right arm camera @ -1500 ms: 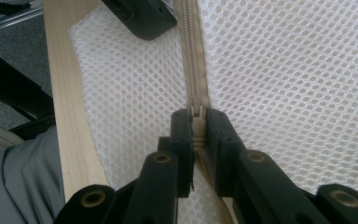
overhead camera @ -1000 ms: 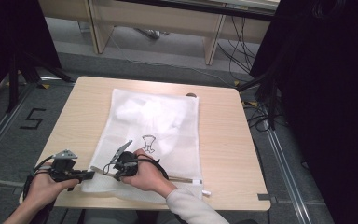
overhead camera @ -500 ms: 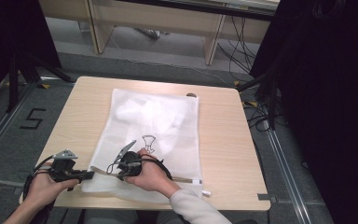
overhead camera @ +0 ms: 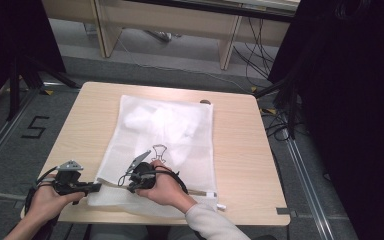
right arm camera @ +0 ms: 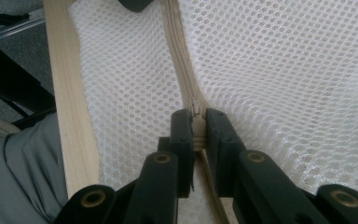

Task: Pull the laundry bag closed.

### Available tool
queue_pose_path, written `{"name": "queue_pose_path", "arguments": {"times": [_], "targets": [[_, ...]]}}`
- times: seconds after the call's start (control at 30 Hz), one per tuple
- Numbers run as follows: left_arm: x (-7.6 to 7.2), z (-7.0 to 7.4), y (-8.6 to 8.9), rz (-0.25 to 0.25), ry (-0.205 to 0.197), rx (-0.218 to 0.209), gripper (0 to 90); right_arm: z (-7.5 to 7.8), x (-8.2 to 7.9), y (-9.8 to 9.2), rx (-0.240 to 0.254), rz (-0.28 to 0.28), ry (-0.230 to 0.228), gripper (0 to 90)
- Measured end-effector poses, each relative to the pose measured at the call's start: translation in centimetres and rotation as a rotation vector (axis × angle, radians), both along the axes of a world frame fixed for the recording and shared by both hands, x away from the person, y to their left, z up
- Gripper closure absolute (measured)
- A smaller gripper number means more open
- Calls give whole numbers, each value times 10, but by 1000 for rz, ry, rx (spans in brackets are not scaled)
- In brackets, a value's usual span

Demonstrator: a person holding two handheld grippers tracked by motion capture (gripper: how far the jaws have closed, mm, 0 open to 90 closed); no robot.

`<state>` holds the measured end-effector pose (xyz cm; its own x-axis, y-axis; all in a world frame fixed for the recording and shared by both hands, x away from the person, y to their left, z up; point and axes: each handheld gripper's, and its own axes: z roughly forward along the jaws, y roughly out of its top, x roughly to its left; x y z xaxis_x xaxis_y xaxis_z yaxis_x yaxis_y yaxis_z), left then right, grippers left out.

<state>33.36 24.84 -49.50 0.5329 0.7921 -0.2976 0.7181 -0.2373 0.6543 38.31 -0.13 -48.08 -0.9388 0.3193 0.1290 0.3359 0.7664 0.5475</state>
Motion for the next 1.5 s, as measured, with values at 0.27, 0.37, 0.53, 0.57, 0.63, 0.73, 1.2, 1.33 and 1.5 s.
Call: {"name": "queue_pose_path", "arguments": {"times": [0.27,0.37,0.53,0.57,0.63,0.73,1.2,1.33,1.5], "targets": [[0,0,1,-3,1,8,854,1,1,-2,4,0,-1,826],[0,1,2,-20,4,24,854,1,0,-3,7,0,0,826],[0,1,3,-24,2,28,853,3,1,-7,15,-6,3,826],[0,1,3,-25,3,27,853,3,1,-8,15,-2,-5,826],[0,1,3,-25,3,27,853,4,2,-9,21,-1,4,826],[0,1,3,-25,3,26,853,3,1,-9,17,-4,-1,826],[0,0,3,-25,5,26,853,8,1,-16,31,-1,10,826],[0,0,3,-26,5,28,853,9,1,-18,30,-13,5,826],[0,0,3,-22,1,25,853,11,1,-20,36,-15,11,826]]}}
